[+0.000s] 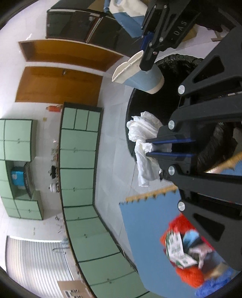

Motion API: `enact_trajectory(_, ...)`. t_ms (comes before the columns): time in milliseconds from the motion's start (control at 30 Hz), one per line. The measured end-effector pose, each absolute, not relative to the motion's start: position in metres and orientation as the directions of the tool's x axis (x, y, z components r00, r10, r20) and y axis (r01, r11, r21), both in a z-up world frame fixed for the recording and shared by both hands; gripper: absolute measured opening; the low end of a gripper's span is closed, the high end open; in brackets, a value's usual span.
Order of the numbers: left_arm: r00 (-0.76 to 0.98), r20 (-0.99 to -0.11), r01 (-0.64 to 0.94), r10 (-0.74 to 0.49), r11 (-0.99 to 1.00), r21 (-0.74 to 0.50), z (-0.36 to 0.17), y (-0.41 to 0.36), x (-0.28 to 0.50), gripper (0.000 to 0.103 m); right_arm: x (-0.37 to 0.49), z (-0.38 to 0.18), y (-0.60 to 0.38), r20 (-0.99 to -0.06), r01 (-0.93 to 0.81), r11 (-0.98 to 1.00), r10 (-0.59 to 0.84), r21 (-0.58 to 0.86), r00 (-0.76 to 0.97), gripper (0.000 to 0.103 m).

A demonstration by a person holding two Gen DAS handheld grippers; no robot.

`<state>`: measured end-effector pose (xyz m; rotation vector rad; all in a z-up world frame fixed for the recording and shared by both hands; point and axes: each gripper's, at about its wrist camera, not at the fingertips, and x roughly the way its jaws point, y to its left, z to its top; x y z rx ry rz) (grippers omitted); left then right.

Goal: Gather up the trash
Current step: 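Carry tissue and cup over the bin and open both tools, then grasp the blue plastic bag with the left tool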

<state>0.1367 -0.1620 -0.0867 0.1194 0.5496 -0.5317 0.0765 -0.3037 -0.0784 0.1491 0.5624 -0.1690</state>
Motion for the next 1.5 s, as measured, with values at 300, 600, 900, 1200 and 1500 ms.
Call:
enact_trajectory(300, 0.674, -0.567, 0.541, -0.474, 0.839, -0.059, -0.103, -0.185, 0.155, 0.044, 0.072, -0.108, -0.336, -0.582, 0.258, 0.959, -0.145, 0.115, 0.800, 0.037)
enact_trajectory(600, 0.744, -0.520, 0.462, -0.421, 0.885, -0.055, -0.078, -0.139, 0.144, 0.067, 0.055, -0.089, -0.320, -0.523, 0.299, 0.948, -0.201, 0.110, 0.829, 0.097)
enact_trajectory(900, 0.854, -0.461, 0.277, -0.243, 0.961, 0.007, -0.056, -0.038, 0.107, 0.073, 0.058, -0.069, -0.246, -0.468, 0.191, 0.975, -0.116, 0.115, 0.876, 0.097)
enact_trajectory(1200, 0.896, -0.442, 0.065, -0.031, 0.996, 0.063, -0.054, 0.062, 0.078, 0.073, 0.073, -0.075, -0.157, -0.474, 0.050, 0.989, 0.021, 0.136, 0.880, 0.097)
enact_trajectory(1500, 0.870, -0.482, -0.079, 0.101, 0.995, 0.065, -0.075, 0.129, 0.080, 0.075, 0.088, -0.092, -0.090, -0.493, -0.039, 0.993, 0.088, 0.109, 0.865, 0.097)
